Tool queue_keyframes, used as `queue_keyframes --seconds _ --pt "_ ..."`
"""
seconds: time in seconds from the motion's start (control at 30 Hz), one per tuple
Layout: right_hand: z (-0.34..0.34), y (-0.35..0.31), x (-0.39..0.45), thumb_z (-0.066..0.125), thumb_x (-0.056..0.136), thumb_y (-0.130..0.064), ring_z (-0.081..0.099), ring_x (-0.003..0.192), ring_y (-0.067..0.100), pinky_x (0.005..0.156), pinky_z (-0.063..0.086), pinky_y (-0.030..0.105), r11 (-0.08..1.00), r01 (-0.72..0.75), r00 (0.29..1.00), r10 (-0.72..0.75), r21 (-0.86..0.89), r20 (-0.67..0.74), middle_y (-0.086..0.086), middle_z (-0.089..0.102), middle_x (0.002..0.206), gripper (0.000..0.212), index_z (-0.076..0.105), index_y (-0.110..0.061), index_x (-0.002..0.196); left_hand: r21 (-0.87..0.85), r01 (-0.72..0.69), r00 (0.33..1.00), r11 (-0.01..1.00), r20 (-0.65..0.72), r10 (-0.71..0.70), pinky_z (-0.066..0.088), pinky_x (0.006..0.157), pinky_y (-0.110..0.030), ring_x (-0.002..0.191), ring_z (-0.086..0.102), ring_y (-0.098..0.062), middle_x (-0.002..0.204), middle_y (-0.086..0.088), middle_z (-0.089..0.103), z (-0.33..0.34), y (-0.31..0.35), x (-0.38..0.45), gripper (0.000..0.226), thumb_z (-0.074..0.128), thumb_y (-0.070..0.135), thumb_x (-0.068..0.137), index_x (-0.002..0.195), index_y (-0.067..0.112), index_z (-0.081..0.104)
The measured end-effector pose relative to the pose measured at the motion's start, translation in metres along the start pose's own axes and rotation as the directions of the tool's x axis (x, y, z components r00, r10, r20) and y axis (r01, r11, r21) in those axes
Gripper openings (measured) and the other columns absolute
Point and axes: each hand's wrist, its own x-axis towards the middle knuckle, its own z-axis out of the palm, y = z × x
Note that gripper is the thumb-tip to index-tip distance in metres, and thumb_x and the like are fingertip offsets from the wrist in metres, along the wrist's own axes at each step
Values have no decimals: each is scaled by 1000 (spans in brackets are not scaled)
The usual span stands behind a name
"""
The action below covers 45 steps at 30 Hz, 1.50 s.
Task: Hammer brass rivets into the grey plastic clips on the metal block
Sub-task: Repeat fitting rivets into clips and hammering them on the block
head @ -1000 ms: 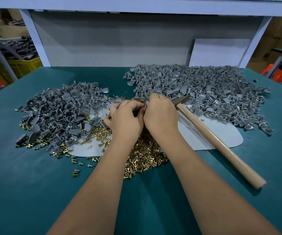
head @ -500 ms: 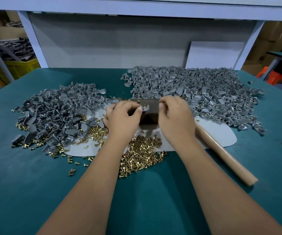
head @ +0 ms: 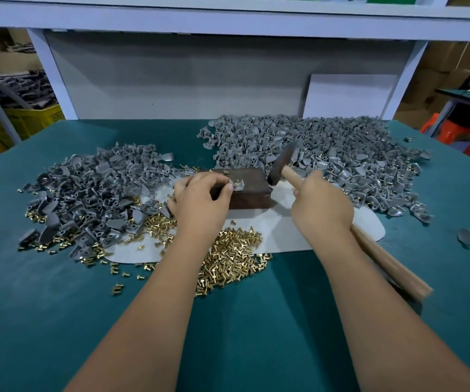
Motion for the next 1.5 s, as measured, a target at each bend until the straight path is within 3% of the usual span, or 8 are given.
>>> queue_keyframes --seconds 0.13,0.3,0.77,0.9,1.03,1.17,1.3,1.5 --pt "-26 -6 -4 52 95 -26 40 52 13 46 23 25 974 102 991 -81 204 -108 -2 56 73 16 38 -26 104 47 -5 1000 999 -24 6 13 86 -33 125 32 -14 106 29 56 1 0 0 8 61 43 93 86 46 61" --pt "-53 -22 -20 48 96 -38 60 107 23 71 43 33 915 251 964 -267 316 6 -15 63 123 46 33 -64 130 78 -21 992 997 -123 31 13 88 -32 121 39 -11 108 23 66 5 1 -2 8 65 39 91 92 38 73" --pt "-48 -37 -28 48 96 -32 66 89 25 53 28 27 893 448 888 -449 -36 -104 -5 71 103 48 36 -59 134 166 -38 979 985 -192 70 6 77 -29 119 43 -10 106 24 67 11 -2 -1 12 64 40 91 96 37 74" --pt "-47 -42 -26 53 94 -30 49 55 24 45 16 21 916 400 874 -390 -28 -289 1 70 78 48 41 -57 131 137 -37 979 990 -194 64 6 76 -29 119 44 -10 102 22 67 13 -3 0 12 65 41 91 97 35 74" --pt "-44 -39 -21 51 95 -27 53 62 25 45 15 20 895 441 880 -446 -67 -160 0 69 85 50 38 -57 132 141 -19 982 990 -185 45 7 76 -30 119 42 -9 100 27 63 12 -3 0 13 64 40 91 99 37 74" --pt "-47 -45 -26 54 93 -25 20 41 14 44 10 18 914 377 867 -405 -151 -290 -6 33 55 53 36 -56 133 114 -39 979 993 -193 61 8 77 -30 116 42 -7 93 26 64 14 -4 0 11 67 40 90 95 35 74" --pt "-42 -43 -27 52 94 -19 37 50 23 42 16 22 874 443 869 -473 -198 -144 -3 40 64 63 26 -55 139 94 -16 981 995 -191 34 7 77 -28 116 41 -7 88 31 56 12 -2 0 10 67 39 90 95 36 75" --pt "-51 -44 -40 68 78 -9 30 48 21 46 11 19 885 414 808 -466 -214 -362 -1 37 64 69 49 -42 136 122 -34 980 992 -191 57 16 92 -37 119 43 -7 100 21 67 13 -4 -1 13 63 44 91 94 37 72"
